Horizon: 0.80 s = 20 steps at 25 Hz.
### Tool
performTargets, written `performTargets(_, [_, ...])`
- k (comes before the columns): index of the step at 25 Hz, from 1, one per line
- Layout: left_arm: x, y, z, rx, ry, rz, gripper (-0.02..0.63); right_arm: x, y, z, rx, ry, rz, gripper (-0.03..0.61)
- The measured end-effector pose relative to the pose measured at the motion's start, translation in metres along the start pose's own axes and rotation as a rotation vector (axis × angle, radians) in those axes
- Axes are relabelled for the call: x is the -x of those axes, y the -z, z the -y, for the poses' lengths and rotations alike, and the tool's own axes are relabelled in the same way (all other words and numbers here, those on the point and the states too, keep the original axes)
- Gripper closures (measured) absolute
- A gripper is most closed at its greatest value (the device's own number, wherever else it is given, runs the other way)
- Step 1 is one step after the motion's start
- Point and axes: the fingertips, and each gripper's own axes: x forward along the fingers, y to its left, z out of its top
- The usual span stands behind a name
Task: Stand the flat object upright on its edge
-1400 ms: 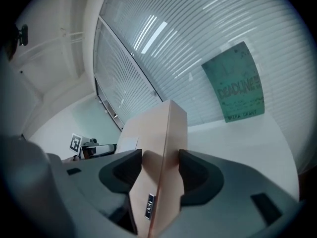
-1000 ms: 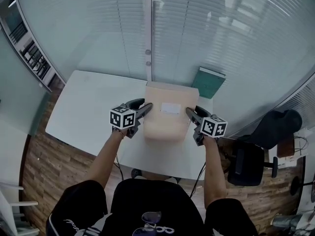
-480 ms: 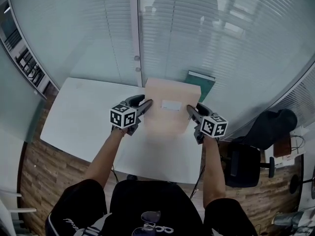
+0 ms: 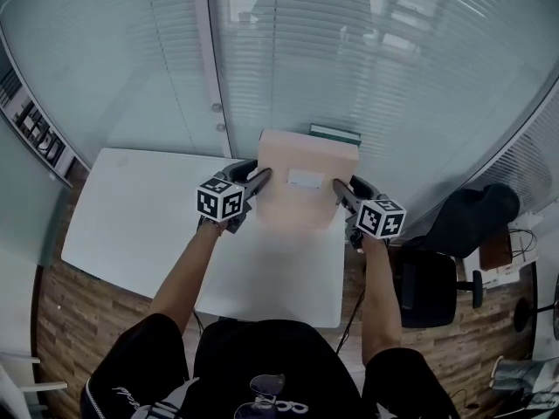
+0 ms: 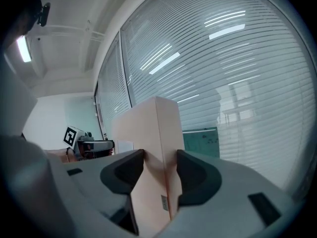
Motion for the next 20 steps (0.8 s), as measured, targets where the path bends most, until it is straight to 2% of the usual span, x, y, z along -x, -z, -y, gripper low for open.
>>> performTargets(7, [-0.043, -0.01, 0.006, -0.03, 0.006, 0.001, 0.426, 0.001, -0.013, 0.04, 0.009, 0.023, 0.007, 0.354])
performTargets(20, [-0.104, -0.021, -0.016, -0.057, -0.021, -0.006, 0.426, -0.033, -0.028, 0.094, 0.025, 0.027, 0.006, 0.355])
